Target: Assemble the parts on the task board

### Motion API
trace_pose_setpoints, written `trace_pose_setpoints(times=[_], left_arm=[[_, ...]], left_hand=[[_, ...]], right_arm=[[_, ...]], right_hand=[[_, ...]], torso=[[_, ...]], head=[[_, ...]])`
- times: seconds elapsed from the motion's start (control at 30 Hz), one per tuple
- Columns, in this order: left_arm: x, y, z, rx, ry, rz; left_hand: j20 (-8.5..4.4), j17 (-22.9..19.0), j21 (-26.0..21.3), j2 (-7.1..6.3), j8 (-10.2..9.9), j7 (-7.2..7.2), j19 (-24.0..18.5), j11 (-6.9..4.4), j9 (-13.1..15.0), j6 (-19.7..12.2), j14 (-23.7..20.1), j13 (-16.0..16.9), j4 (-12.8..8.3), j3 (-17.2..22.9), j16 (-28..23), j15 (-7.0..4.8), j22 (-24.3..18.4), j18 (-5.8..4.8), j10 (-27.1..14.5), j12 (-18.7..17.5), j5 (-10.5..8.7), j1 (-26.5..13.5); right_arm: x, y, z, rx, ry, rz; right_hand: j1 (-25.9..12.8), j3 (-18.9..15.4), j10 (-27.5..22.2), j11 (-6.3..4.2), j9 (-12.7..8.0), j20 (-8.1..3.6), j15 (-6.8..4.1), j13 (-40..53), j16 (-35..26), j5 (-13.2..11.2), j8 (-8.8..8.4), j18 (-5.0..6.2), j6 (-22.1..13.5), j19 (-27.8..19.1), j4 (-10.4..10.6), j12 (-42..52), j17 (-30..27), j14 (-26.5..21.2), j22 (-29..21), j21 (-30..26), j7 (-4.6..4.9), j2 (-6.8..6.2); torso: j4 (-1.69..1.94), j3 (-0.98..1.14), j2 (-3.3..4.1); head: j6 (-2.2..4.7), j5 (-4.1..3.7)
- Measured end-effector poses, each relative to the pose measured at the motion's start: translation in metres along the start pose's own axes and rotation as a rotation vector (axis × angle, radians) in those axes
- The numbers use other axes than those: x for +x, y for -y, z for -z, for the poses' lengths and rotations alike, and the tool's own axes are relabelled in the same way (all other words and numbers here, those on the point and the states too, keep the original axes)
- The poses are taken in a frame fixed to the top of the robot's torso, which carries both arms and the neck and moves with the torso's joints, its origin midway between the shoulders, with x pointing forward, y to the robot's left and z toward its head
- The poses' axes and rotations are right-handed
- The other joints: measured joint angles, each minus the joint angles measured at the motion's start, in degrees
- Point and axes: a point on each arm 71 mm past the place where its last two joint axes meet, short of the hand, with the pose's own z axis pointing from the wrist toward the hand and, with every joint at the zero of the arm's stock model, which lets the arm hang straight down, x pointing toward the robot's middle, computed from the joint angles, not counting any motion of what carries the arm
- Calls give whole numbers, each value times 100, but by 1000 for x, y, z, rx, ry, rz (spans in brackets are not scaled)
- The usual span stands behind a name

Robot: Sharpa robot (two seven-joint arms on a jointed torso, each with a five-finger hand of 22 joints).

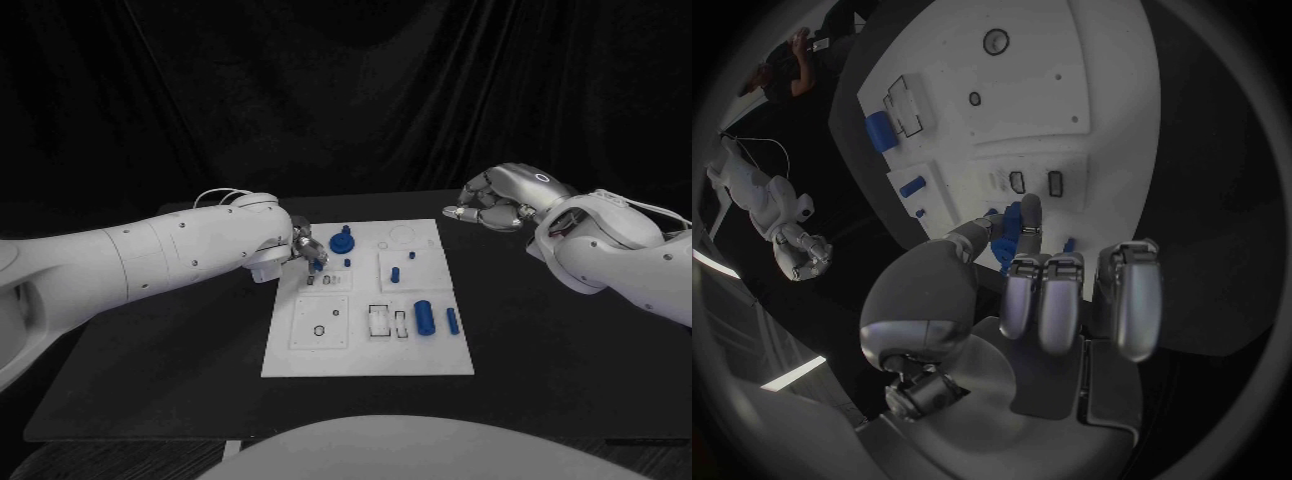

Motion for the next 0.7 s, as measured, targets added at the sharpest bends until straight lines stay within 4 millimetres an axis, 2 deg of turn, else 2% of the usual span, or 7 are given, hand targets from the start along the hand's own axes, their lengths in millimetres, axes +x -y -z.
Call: trace_pose_setpoints(times=[0.3,0.7], left_arm=[[7,-2,-2,-1,7,2],[20,-5,-6,-3,19,4]], left_hand=[[0,0,0,0,0,-6,0,0,0,9,0,0,15,16,0,0,-1,0,0,0,30,1],[0,0,0,16,0,4,-1,1,6,17,0,-1,15,16,0,0,-1,0,1,0,30,-15]], right_arm=[[2,0,0,4,-7,-1],[5,0,1,6,-15,-3]], right_hand=[[17,16,0,0,7,0,0,0,0,0,-22,1,0,0,16,0,0,0,0,0,0,-17],[22,15,0,0,13,0,0,-1,0,22,-21,0,0,0,16,0,0,0,-1,-21,0,-22]], torso=[[-3,-2,1],[1,-2,1]], head=[[0,51],[0,41]])
